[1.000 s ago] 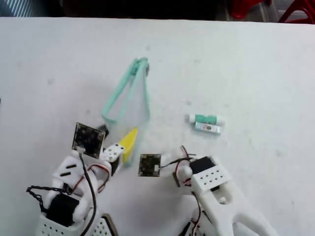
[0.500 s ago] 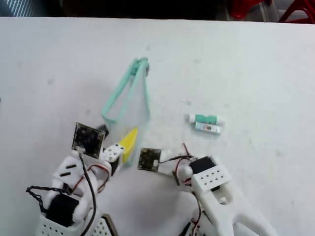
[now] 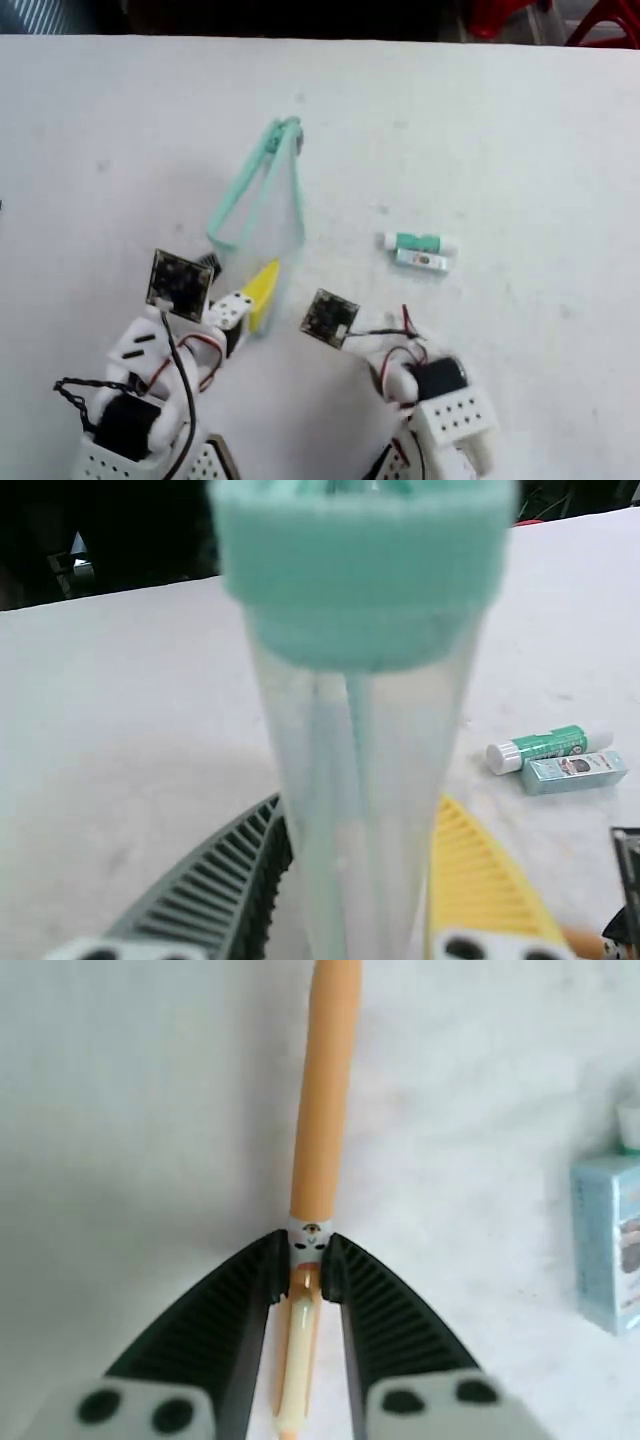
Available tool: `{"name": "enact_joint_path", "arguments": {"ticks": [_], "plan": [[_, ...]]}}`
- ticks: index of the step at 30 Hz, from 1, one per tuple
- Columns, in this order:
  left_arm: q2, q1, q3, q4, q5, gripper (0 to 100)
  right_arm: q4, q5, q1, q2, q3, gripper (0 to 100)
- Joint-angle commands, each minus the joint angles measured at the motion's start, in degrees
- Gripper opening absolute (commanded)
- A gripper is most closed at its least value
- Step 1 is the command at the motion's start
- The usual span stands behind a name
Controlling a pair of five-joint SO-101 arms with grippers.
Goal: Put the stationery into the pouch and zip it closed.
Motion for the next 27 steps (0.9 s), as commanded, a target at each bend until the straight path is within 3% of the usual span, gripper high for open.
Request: {"name": "enact_joint_path", "arguments": {"ticks": [1,3,9,15,27], "plan": [[0.1,-0.3,-0.4,-2.0,0.6,22,9.2,-0.6,0.8,-21.8,2.5,1.7],[0.1,-0.2,-0.4,-2.0,0.6,22,13.1,-2.4,0.9,-28.5,3.3,1.7],[0.1,-0.2,-0.4,-2.0,0.6,22,4.3,-4.0,6.7,-20.1,2.3,1.7],[0.1,-0.2,-0.4,-1.8,0.7,22,5.4,-13.8,12.2,-23.1,-1.9,1.7],[0.1,-0.2,-0.4,-1.8,0.6,22,-0.3,-30.2,31.9,-26.8,-3.7,1.7]]}}
